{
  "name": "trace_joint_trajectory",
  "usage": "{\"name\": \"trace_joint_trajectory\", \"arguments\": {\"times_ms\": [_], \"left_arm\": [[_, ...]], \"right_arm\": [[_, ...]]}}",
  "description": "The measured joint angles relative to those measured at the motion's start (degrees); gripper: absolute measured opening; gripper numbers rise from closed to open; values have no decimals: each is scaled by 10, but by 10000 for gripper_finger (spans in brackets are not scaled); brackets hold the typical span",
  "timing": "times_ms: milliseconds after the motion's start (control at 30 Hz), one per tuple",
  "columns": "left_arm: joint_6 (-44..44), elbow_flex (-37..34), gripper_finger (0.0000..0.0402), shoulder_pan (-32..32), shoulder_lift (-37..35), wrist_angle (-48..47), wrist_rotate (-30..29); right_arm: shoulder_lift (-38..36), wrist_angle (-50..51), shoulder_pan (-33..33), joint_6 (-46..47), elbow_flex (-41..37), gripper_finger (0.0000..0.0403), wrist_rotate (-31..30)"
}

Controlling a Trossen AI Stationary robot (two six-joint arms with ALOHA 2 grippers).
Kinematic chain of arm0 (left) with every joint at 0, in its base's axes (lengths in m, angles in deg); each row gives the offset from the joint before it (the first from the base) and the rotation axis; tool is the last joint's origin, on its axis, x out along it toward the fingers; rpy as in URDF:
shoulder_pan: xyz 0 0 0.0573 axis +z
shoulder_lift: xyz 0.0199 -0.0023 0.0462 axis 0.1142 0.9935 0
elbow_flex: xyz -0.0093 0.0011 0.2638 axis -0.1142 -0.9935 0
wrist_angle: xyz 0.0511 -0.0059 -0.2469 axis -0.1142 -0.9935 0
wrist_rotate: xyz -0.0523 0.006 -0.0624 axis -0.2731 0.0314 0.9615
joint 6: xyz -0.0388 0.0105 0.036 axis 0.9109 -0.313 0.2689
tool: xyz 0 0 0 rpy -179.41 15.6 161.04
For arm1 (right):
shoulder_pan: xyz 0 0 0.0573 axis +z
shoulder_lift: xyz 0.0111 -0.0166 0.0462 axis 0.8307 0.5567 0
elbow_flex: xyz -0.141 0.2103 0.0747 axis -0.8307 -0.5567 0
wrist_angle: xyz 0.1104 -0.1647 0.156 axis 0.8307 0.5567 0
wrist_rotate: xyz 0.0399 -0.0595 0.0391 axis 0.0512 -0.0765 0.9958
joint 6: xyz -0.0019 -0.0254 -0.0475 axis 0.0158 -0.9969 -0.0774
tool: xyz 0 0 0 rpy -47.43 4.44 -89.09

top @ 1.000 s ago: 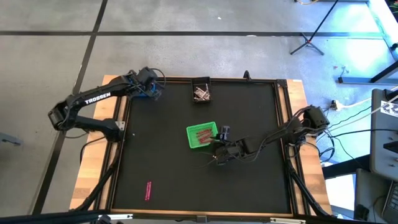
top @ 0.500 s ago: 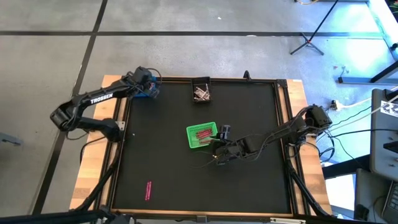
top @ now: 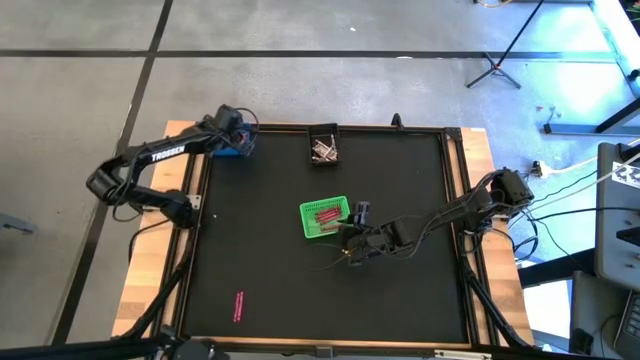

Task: Sort crayons
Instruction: Put the pink crayon into the blue bin, then put the red crayon into the green bin

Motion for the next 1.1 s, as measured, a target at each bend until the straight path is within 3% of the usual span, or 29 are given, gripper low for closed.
{"name": "trace_joint_trajectory", "arguments": {"times_ms": [233,433,567,800,1100], "left_arm": [[8,28,105,-55,-74,-65,28],[47,31,102,-189,-137,-72,194],[101,31,102,-318,-143,-81,263],[257,31,102,-561,-132,-92,210],[567,32,101,-824,-50,-85,139]], "right_arm": [[0,-1,0,6,0,159,39],[0,-8,1,16,0,159,88],[0,-21,21,13,0,159,125],[0,-89,79,11,0,159,129],[18,-151,129,19,0,159,129]]}}
